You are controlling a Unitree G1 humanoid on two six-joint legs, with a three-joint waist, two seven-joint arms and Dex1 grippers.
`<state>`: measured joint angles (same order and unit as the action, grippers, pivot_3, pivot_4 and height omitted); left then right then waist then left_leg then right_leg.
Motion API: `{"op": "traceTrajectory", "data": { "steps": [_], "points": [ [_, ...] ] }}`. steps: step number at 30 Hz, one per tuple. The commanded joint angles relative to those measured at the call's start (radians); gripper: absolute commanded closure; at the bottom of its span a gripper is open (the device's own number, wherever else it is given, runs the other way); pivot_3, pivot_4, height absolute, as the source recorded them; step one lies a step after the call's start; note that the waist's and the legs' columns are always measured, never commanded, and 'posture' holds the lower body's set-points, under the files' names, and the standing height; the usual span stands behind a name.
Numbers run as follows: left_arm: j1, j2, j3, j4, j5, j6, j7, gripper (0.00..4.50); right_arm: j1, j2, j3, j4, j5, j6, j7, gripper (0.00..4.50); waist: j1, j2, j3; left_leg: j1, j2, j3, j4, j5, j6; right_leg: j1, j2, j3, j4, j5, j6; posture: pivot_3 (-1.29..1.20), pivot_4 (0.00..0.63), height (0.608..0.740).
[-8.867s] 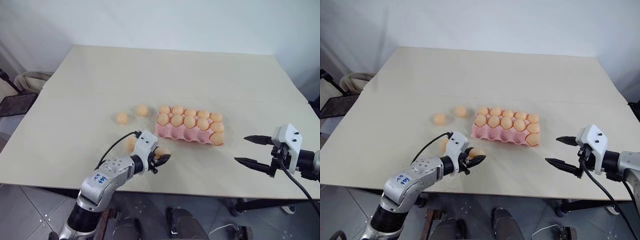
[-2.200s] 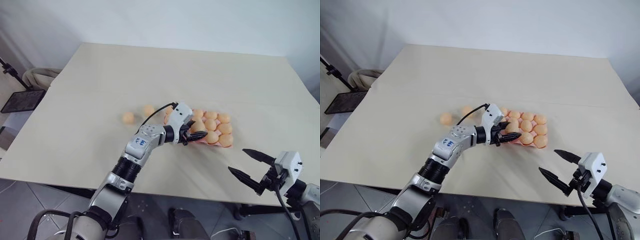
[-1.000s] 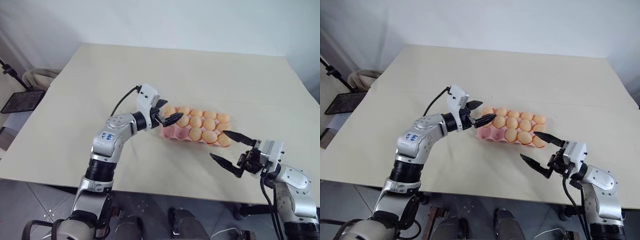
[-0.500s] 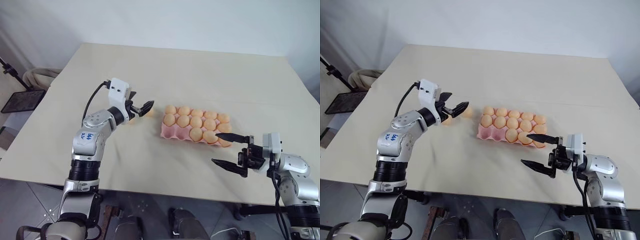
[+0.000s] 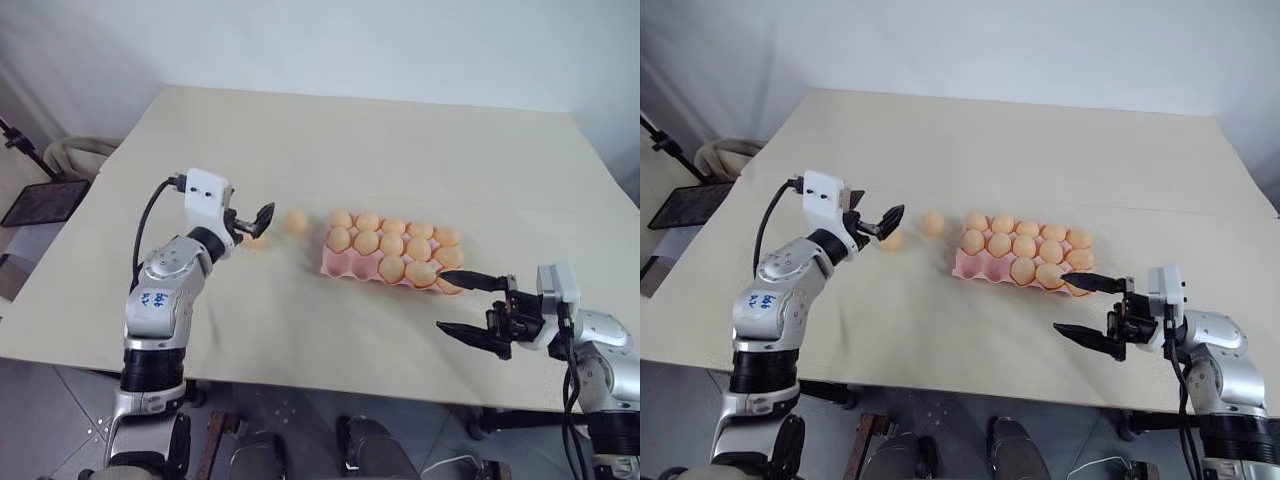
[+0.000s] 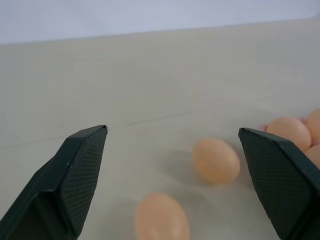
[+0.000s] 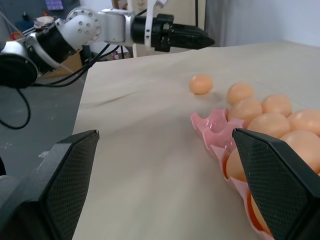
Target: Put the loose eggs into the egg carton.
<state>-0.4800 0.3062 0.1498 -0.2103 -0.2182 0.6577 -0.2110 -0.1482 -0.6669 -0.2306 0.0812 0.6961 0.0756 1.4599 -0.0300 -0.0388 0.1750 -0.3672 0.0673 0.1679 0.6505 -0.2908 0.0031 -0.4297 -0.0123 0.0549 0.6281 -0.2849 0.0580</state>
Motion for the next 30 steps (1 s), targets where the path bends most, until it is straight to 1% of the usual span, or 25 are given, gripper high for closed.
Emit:
{"op": "traceTrajectory", "data": {
  "steps": [1, 3, 5, 8, 12, 14, 16, 21, 25, 30],
  "points": [
    [0.117, 0.013, 0.039, -0.241, -0.084, 0.095, -0.024, 0.01, 0.006, -0.030, -0.048, -0.033, 0.030, 0.017, 0.017, 0.00, -0.002, 0.000, 0.000, 0.000, 0.000, 0.000, 0.000, 0.000, 0.000, 0.000, 0.000, 0.000, 0.000, 0.000, 0.000, 0.00, 0.150, 0.740],
    [0.204, 0.019, 0.079, -0.323, -0.151, 0.152, -0.051, 0.01, 0.000, -0.035, -0.046, -0.019, 0.024, 0.021, 0.021, 0.00, -0.003, 0.000, 0.000, 0.000, 0.001, 0.001, 0.000, 0.000, 0.000, 0.000, 0.000, 0.000, 0.000, 0.000, 0.000, 0.00, 0.150, 0.740],
    [0.289, 0.050, 0.117, -0.367, -0.156, 0.127, -0.076, 0.01, -0.014, -0.036, -0.042, -0.007, 0.020, 0.023, 0.017, 0.00, -0.003, 0.000, 0.000, 0.002, 0.001, 0.001, 0.000, 0.000, 0.000, 0.001, 0.000, 0.000, 0.000, 0.000, -0.001, 0.00, 0.150, 0.740],
    [0.379, 0.059, 0.179, -0.380, -0.174, 0.114, -0.079, 0.01, -0.032, -0.036, -0.038, 0.007, 0.014, 0.032, 0.007, 0.00, -0.003, 0.000, 0.000, 0.003, 0.001, 0.000, -0.001, -0.002, 0.001, 0.001, 0.000, 0.000, 0.000, 0.000, -0.003, 0.00, 0.150, 0.740],
    [0.435, 0.033, 0.200, -0.411, -0.200, 0.100, -0.065, 0.01, -0.048, -0.039, -0.028, 0.026, 0.001, 0.037, 0.016, 0.00, 0.000, 0.000, 0.000, 0.002, 0.000, 0.000, 0.000, -0.001, 0.000, 0.002, -0.001, 0.000, -0.002, -0.002, -0.011, 0.00, 0.150, 0.740],
    [0.440, 0.031, 0.187, -0.398, -0.187, 0.081, -0.062, 0.01, -0.057, -0.039, -0.026, 0.035, -0.004, 0.037, 0.020, 0.00, 0.000, 0.000, 0.000, 0.001, -0.001, 0.000, 0.000, -0.001, 0.002, 0.002, -0.003, 0.000, -0.003, -0.001, -0.011, 0.00, 0.150, 0.740],
    [0.414, 0.033, 0.160, -0.366, -0.170, 0.066, -0.060, 0.01, -0.066, -0.040, -0.023, 0.042, -0.008, 0.040, 0.021, 0.00, -0.001, 0.000, 0.000, 0.000, -0.002, 0.001, 0.000, 0.000, 0.003, 0.002, -0.004, 0.000, -0.005, 0.000, -0.013, 0.00, 0.150, 0.740],
    [0.287, 0.042, 0.075, -0.225, -0.150, 0.055, -0.081, 0.01, -0.079, -0.042, -0.020, 0.052, -0.022, 0.033, 0.026, 0.00, -0.001, 0.000, 0.000, 0.000, -0.004, 0.002, 0.000, 0.001, 0.006, 0.002, -0.006, 0.000, -0.007, 0.000, -0.013, 0.00, 0.150, 0.740],
    [0.144, 0.035, 0.025, -0.049, -0.101, -0.012, -0.078, 0.01, -0.074, -0.040, -0.028, 0.042, -0.027, 0.028, 0.015, 0.00, 0.000, 0.000, 0.000, -0.001, -0.004, 0.001, 0.000, 0.001, 0.006, 0.002, -0.006, 0.000, -0.006, 0.003, -0.008, 0.00, 0.150, 0.740],
    [0.031, 0.016, 0.014, 0.102, -0.065, -0.079, -0.058, 0.01, -0.042, -0.046, -0.051, 0.015, -0.028, 0.026, -0.004, 0.00, -0.001, 0.000, 0.000, -0.001, -0.002, 0.002, -0.001, 0.001, 0.005, 0.000, -0.004, -0.001, -0.006, 0.007, -0.001, 0.00, 0.150, 0.740]
  ]
}}
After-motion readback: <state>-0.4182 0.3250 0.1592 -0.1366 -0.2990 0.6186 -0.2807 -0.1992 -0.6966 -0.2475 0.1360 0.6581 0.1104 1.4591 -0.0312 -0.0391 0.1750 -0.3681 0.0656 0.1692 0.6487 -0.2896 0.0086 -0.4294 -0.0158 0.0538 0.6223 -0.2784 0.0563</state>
